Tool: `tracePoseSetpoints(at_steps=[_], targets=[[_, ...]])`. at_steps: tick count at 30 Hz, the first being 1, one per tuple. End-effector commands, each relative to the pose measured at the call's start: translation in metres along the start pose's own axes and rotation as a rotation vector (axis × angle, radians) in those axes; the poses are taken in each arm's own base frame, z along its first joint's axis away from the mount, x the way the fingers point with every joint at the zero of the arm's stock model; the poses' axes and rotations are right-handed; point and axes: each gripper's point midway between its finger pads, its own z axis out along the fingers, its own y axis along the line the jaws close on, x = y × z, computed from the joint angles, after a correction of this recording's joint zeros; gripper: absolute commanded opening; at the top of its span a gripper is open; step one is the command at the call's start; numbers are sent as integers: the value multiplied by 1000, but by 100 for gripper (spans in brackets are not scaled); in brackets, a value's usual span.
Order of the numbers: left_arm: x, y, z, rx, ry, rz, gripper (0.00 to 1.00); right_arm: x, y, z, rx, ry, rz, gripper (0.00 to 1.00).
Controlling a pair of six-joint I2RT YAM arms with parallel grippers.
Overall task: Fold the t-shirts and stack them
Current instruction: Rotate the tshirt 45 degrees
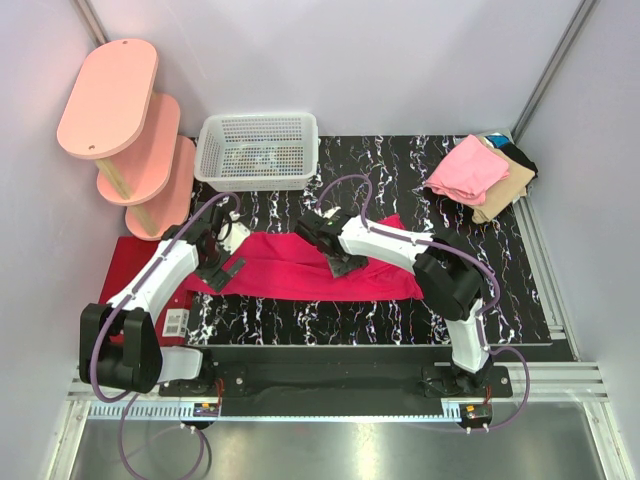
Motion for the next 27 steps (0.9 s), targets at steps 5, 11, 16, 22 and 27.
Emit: tracePoseSetpoints(at_steps=[5, 11, 16, 22, 27], targets=[[-10, 11, -8, -32, -39, -20, 99, -14, 9, -15, -94, -56, 17, 51], [-14, 13, -10, -31, -44, -23, 99, -6, 21, -15, -115, -47, -10, 51], [-16, 13, -10, -30, -46, -25, 99, 0, 22, -10, -108, -30, -16, 50], [-16, 14, -11, -34, -47, -21, 99, 8, 20, 4, -72, -8, -29, 41], [-14, 13, -10, -33, -44, -21, 99, 4, 21, 8, -56, -16, -39, 17]])
